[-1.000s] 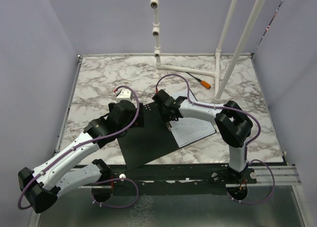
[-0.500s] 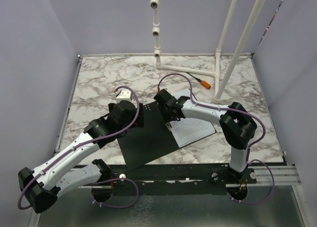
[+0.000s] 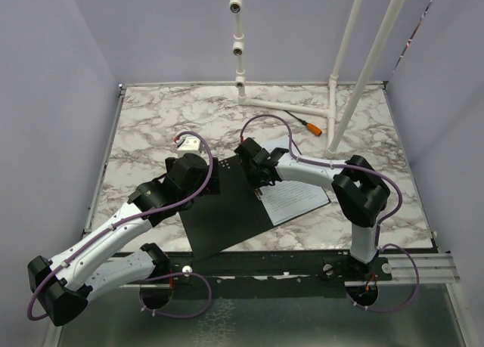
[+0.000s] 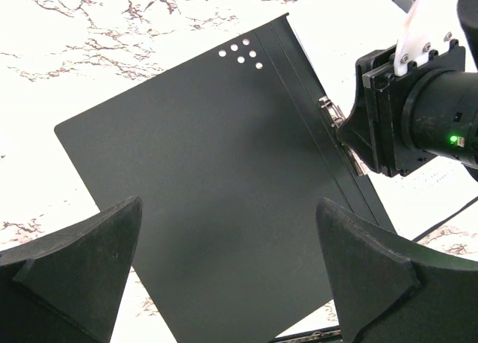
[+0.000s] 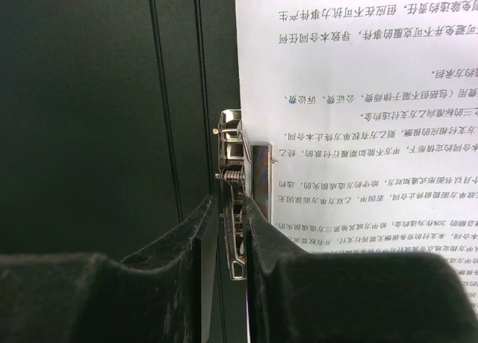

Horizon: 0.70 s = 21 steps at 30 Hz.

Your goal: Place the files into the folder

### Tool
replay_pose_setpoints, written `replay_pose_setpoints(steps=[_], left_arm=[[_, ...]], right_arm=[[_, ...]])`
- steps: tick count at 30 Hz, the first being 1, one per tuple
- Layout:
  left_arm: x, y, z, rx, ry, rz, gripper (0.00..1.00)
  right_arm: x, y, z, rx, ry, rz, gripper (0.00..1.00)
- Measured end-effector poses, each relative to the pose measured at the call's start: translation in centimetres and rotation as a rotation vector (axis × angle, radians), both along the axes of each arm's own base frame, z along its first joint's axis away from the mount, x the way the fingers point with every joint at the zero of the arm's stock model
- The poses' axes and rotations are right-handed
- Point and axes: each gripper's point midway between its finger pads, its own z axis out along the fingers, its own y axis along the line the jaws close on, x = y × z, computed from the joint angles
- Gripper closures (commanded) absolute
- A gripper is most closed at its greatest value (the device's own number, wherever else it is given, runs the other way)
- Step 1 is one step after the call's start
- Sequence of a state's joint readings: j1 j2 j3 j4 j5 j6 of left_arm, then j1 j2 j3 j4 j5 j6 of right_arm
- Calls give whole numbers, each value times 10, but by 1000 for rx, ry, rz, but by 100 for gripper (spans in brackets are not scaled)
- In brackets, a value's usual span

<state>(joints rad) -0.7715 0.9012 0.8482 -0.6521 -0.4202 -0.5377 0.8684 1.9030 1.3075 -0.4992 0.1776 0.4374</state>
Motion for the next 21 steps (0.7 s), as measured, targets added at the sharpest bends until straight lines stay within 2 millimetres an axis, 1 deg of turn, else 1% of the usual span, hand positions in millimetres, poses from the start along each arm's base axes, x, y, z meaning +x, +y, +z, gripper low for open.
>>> replay_pose_setpoints(steps=[5,11,15,18,21], left_arm=[[0,0,0,0,0,0,1],[-1,1,0,-2,-2,0,1],[-1,1,0,-2,-3,0,1],[-1,1,0,-4,-4,1,1],[-1,1,1,-4,-4,1,1]], right_arm=[[-2,-1,-9,-13,19,2,80],[-3,0,-11,-14,24,4,82],[-3,0,-12,-16,25,5,89],[-3,0,-12,-17,24,8,98],[-1,2,-12,-17,21,11,100]])
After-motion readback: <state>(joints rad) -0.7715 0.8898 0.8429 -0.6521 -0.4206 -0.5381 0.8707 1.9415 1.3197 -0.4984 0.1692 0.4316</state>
